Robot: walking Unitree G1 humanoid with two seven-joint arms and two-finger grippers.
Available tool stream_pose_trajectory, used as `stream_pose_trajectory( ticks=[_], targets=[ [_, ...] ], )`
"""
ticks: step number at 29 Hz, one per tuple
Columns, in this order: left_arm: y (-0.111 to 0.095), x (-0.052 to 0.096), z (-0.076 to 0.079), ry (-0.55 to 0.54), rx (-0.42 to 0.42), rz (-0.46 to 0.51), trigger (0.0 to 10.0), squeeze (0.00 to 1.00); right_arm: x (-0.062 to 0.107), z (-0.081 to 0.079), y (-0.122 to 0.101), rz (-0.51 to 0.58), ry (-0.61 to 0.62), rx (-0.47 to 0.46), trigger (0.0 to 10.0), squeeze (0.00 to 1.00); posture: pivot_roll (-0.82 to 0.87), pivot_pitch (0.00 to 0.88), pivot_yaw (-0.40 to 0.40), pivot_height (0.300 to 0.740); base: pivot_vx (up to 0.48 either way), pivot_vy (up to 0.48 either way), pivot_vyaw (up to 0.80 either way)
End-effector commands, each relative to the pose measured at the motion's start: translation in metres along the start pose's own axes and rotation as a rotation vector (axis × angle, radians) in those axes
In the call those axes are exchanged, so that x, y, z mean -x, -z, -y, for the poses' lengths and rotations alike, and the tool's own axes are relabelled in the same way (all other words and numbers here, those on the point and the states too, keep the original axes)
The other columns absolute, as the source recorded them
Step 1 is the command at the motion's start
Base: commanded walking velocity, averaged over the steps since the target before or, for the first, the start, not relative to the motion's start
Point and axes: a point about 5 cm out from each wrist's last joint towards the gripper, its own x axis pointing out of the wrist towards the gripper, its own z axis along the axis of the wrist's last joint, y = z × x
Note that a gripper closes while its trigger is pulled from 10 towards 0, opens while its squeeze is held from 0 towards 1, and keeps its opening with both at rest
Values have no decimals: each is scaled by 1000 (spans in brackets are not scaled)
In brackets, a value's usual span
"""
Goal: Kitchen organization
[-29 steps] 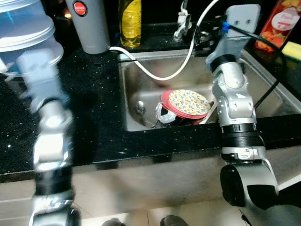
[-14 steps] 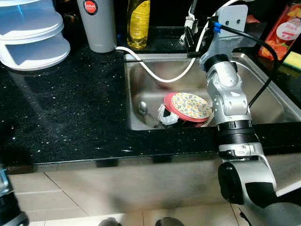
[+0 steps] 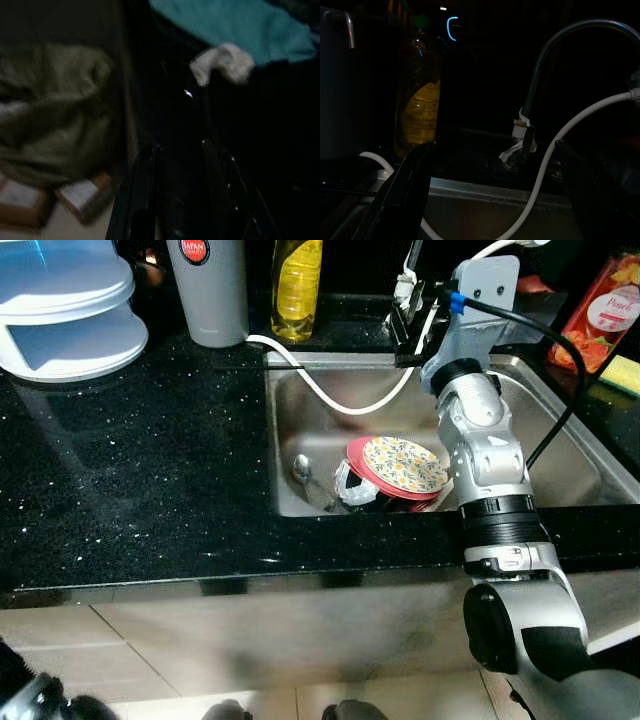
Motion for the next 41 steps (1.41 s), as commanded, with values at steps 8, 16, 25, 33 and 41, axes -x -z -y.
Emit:
stream_pose_trajectory(
  ticks=[8,16,25,33,41],
  targets=[
    [32,7,5,63,52,-307,10000,0,-1,0,-3,10,-7,0,10000,0,145,71,-62,740,0,0,0],
    [46,26,33,269,-93,-445,10000,0,25,-41,-8,19,-623,-36,10000,0,150,57,-44,740,0,0,0],
    [78,85,77,678,-174,-599,10000,0,69,-60,-21,71,-1061,-213,10000,0,140,36,-40,740,0,0,0],
    [104,153,106,971,-230,-699,10000,0,63,-55,-22,77,-1017,-254,10000,0,128,29,-37,740,0,0,0],
    [34,95,106,728,-396,-58,10000,0,62,-52,-22,60,-982,-267,10000,0,131,36,-34,740,0,0,0]
  ],
)
